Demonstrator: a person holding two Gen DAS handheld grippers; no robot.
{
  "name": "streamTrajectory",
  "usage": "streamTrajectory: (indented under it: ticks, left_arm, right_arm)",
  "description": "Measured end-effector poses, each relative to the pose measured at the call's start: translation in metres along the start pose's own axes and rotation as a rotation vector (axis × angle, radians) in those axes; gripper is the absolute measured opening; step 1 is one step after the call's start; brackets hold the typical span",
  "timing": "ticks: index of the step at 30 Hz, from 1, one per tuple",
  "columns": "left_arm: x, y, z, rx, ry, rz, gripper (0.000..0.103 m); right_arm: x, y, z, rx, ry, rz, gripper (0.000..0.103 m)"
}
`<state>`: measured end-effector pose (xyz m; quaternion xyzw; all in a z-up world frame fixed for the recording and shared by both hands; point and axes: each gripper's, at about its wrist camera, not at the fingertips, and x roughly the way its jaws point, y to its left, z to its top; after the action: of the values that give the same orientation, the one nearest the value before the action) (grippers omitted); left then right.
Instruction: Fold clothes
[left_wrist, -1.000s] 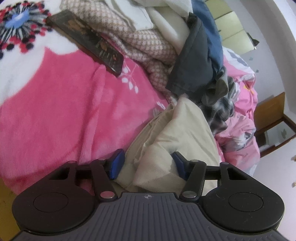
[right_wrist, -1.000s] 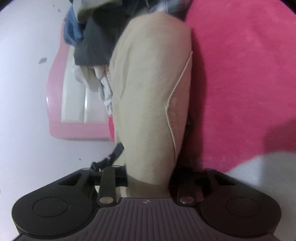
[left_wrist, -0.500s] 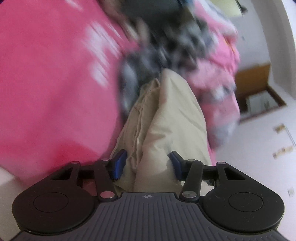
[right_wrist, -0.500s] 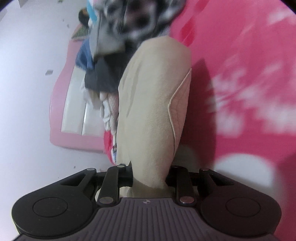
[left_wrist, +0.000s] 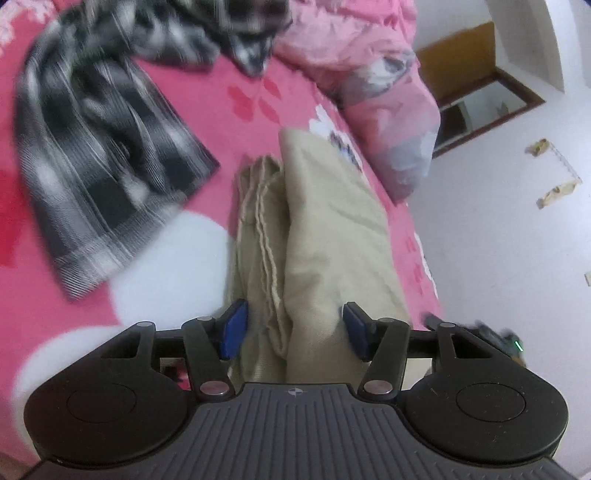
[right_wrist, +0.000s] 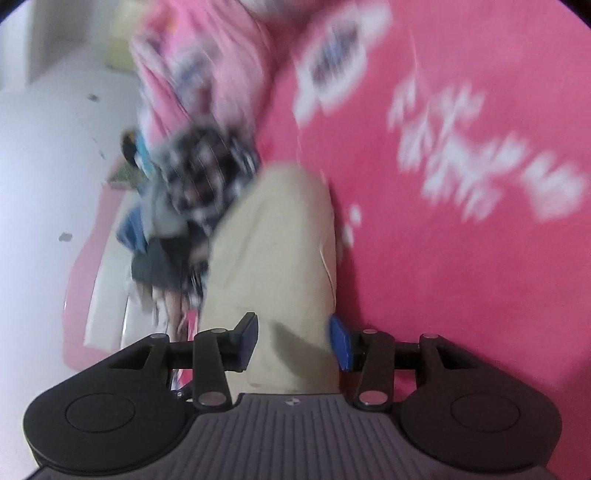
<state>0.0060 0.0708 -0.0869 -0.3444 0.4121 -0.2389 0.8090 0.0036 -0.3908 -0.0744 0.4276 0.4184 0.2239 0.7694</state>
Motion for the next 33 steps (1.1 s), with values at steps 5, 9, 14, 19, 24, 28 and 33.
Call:
streamTrajectory:
  ticks: [5, 9, 14, 19, 24, 28, 33]
  left_arm:
    - [-0.004, -0.024, 0.004, 0.138, -0.052, 0.026, 0.055]
    - [0.017, -0.024, 0.005, 0.153, -0.032, 0.151, 0.051]
    - [0.022, 0.004, 0.001, 0.013, -0.010, 0.086, 0.052]
    - [0.022, 0.002, 0.005, 0.043, -0.005, 0.083, 0.052]
    - [0.028, 0.001, 0.007, 0.053, 0.000, 0.081, 0.052]
    - [0.029, 0.004, 0.008, 0.042, 0.004, 0.078, 0.053]
    - [0.027, 0.008, 0.009, 0.042, 0.010, 0.052, 0.054]
  right_arm:
    - [-0.048, 0.045, -0.038, -0.273, -0.164, -0.020, 0.041]
    - [-0.035, 0.089, -0.070, -0.525, -0.185, -0.057, 0.037]
    - [0.021, 0.054, -0.109, -0.592, -0.010, -0.208, 0.026]
    - [-0.008, 0.081, -0.098, -0.599, -0.052, -0.167, 0.026]
    - [0.006, 0.125, -0.087, -0.698, -0.133, -0.085, 0.026]
    - [0.060, 0.114, -0.093, -0.642, 0.003, -0.114, 0.026]
    - [0.053, 0.092, -0.132, -0.663, 0.106, -0.167, 0.026]
